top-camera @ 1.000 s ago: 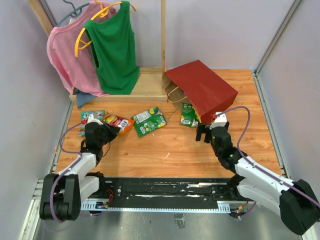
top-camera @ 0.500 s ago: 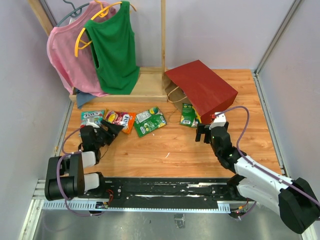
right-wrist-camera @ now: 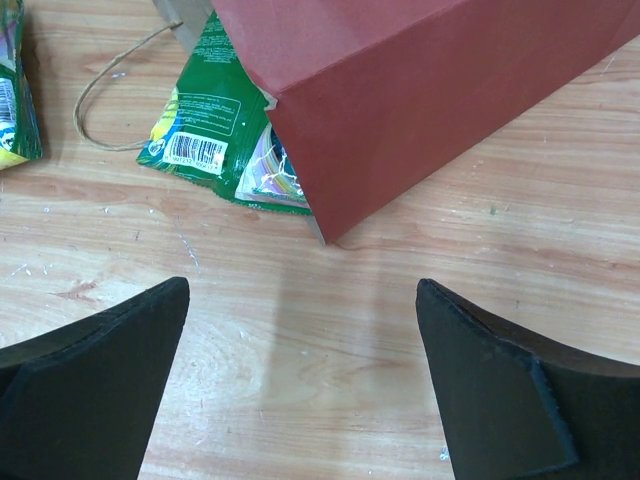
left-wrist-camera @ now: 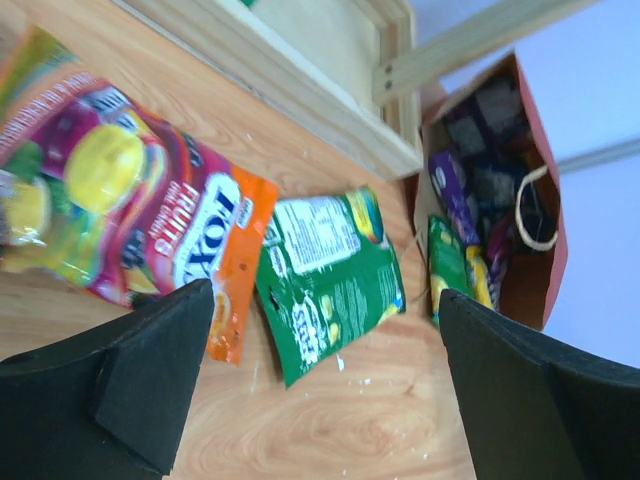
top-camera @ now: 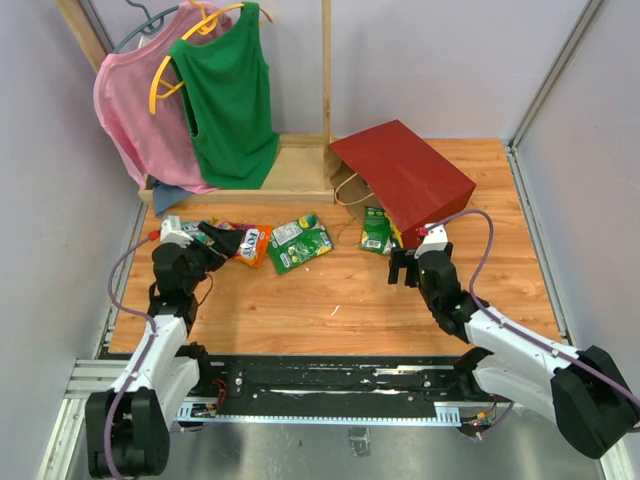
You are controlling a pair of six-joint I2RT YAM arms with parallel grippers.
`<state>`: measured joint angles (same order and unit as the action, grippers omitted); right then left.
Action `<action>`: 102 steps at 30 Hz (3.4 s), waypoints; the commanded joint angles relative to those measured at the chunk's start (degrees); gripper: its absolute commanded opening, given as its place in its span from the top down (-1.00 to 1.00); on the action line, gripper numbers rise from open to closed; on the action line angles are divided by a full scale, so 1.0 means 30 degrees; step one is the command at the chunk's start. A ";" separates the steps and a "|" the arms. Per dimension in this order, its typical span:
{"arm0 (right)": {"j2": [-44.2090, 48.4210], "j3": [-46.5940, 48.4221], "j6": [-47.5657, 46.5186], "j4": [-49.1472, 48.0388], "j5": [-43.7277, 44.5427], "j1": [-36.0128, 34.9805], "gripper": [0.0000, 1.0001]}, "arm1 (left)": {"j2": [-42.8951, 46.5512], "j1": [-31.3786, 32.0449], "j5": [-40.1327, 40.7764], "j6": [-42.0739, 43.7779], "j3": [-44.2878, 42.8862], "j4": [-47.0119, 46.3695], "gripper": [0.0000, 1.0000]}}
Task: Take the snacks out of the paper bag
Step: Place the snack at the center of the board, then adjust the snack at the center of the board.
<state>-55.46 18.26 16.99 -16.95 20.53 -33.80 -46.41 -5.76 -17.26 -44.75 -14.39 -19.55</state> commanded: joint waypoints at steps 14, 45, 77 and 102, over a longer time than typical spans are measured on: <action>-0.0497 0.0688 0.0206 -0.0551 -0.0113 -0.0535 -0.94 | -0.7275 1.0764 0.5348 0.1710 -0.3047 -0.1431 -0.83; -0.0345 0.0798 0.0174 -0.0183 -0.0137 -0.0534 -0.96 | -1.5533 1.1534 0.8390 0.5125 -1.0963 0.1058 -0.88; -0.0841 0.0915 0.0232 -0.0195 -0.0172 -0.0517 -1.00 | -1.6357 1.2069 0.5582 0.4012 -0.7754 -0.1147 -0.75; -0.0308 0.0105 0.0045 -0.2102 -0.0932 -0.1381 -0.96 | -1.5126 1.5168 0.4909 0.0139 -0.2319 -0.5499 -0.72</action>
<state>-58.17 19.11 17.76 -19.79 17.54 -35.64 -89.34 37.08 -2.20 -41.43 -24.32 -39.20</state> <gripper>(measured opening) 0.988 0.861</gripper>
